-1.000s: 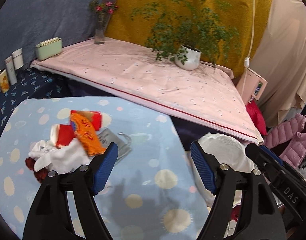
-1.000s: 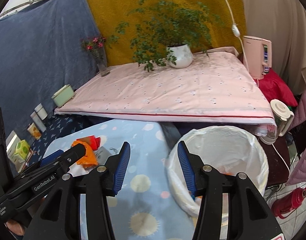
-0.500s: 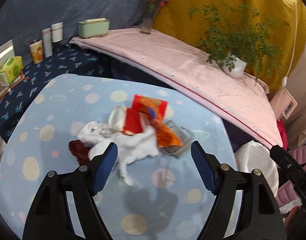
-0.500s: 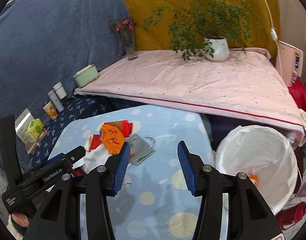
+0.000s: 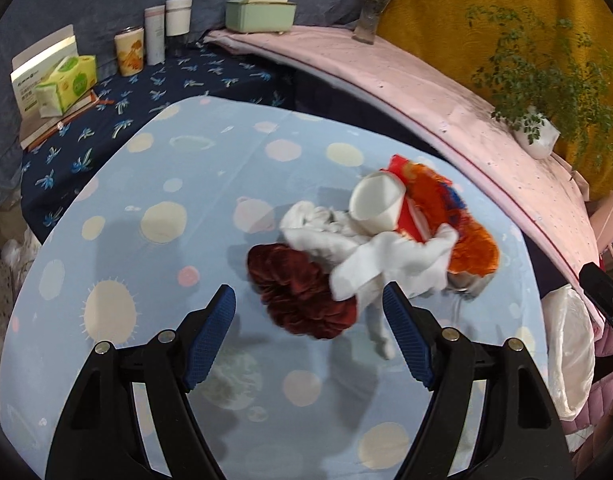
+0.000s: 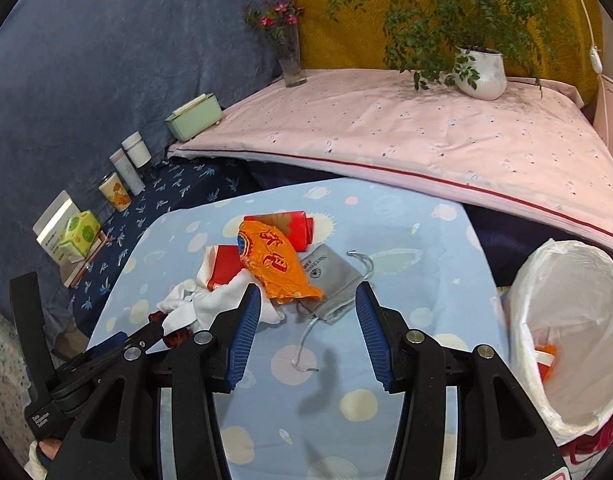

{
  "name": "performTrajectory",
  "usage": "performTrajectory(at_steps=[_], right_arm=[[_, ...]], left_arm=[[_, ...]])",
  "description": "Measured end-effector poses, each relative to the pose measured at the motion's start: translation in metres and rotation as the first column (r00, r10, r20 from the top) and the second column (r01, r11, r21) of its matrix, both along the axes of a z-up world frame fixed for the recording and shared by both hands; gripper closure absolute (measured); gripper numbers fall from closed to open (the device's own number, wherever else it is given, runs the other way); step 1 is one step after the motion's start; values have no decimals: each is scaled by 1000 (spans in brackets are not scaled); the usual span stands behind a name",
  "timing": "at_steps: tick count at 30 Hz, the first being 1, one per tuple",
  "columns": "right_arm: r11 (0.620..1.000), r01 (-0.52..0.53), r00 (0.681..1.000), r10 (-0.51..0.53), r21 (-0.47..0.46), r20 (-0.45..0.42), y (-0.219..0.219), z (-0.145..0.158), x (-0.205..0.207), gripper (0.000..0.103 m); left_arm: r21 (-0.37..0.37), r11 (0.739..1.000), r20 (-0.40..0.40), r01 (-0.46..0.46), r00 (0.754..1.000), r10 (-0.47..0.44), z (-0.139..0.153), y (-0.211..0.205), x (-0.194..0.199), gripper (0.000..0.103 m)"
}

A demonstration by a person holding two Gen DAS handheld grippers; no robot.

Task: Collect trash
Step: 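Move both open tools back over the remaining table items, then grasp the dark red velvet scrunchie with the left tool while the right tool grasps the orange wrapper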

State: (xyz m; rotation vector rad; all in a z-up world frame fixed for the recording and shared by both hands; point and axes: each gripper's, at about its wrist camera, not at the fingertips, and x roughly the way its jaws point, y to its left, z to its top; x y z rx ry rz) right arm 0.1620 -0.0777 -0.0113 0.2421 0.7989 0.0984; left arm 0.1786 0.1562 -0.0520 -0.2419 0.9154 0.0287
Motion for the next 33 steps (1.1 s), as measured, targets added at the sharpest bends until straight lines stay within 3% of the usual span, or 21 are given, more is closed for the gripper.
performTrajectory(at_steps=[14,19,23,24,26,30,33], right_arm=[[999,-47,996,45,-26,-79,37,-35,47,55],[998,-59,992,55,-32,-111,48,-51,63,55],[997,-67,988,62,-28,-141,53,-64,73,55],[997,-67,987,63,-26,-145,54,-67,74,57],[997,-74,985,70,-20,-156,55,-71,76,72],[997,-71,985,66,-22,-161,54,-75,76,83],[998,-64,987,59,-27,-147,51,-71,73,88]], left_arm=[[-60,998,-84,17,996,-22,-45,23,12,31],[-121,992,-80,27,996,-37,-48,31,17,37],[-191,982,-66,15,997,-28,-45,36,21,37],[-183,983,-66,16,997,-28,-45,36,23,37],[-161,987,-69,18,997,-30,-46,35,27,39],[-198,979,-79,46,995,-62,-49,33,34,73],[-193,979,-68,65,994,-80,-45,28,33,90]])
